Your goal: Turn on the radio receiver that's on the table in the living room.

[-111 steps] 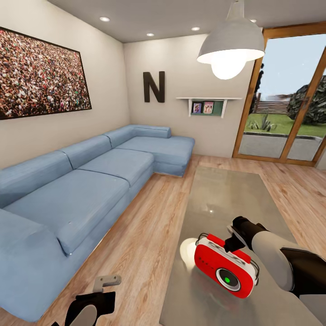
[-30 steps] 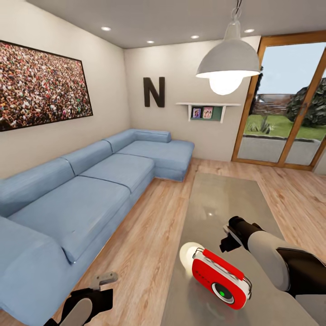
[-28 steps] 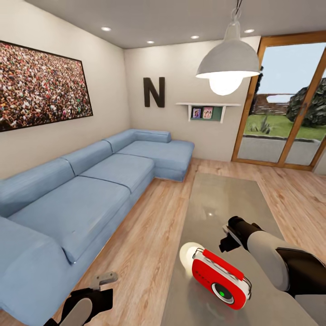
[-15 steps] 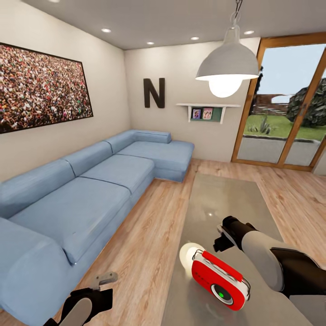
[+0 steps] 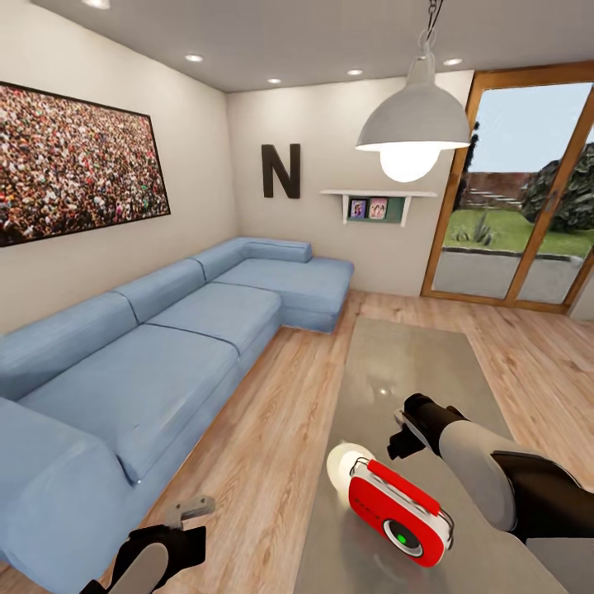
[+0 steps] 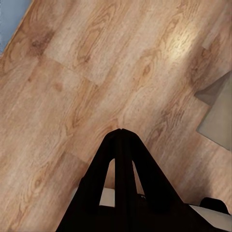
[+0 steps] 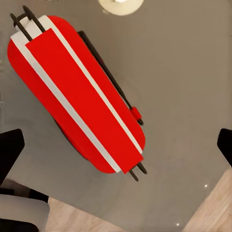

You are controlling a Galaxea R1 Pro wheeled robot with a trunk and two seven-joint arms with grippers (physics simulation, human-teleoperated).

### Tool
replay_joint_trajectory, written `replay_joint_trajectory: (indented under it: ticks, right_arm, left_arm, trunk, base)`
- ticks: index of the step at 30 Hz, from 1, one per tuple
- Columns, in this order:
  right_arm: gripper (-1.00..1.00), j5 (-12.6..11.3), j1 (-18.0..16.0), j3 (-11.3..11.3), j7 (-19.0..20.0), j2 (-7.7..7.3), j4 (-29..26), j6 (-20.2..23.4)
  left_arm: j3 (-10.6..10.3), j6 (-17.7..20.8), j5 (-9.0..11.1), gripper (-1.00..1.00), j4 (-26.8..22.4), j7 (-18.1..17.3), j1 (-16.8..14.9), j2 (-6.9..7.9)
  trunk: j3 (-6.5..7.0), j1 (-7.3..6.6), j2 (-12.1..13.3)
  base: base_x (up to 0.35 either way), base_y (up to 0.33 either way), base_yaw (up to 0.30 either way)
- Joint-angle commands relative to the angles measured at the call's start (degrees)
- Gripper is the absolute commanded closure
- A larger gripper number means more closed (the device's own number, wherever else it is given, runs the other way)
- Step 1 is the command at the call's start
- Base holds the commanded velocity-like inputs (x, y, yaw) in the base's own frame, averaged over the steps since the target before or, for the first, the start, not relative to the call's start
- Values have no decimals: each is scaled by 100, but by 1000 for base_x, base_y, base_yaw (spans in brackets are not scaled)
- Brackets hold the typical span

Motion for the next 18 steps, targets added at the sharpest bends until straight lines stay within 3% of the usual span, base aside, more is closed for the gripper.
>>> replay_joint_trajectory:
  ticks: [1, 5, 8, 18]
  right_arm:
    - [-100, 0, 0, 0, 45, 0, 0, -1]
    - [-100, 13, 0, 29, 638, -1, -3, 4]
    - [-100, 39, -1, 52, 840, -3, -5, 6]
    - [-100, 61, 0, 60, 885, -4, -5, 6]
  left_arm:
    - [1, 0, 0, 100, 0, 0, 0, 3]
    - [2, 0, 26, 100, 0, -21, 0, 10]
    - [0, -1, 34, 100, 0, -25, 0, 16]
    - [-5, -1, 35, 100, -7, -26, 0, 17]
  trunk:
    - [19, -23, 42]
    - [90, -110, 202]
    - [144, -176, 323]
    - [269, -396, 724]
  base:
    - [0, 0, 0]
    - [0, 0, 0]
    - [0, 0, 0]
    - [0, 0, 0]
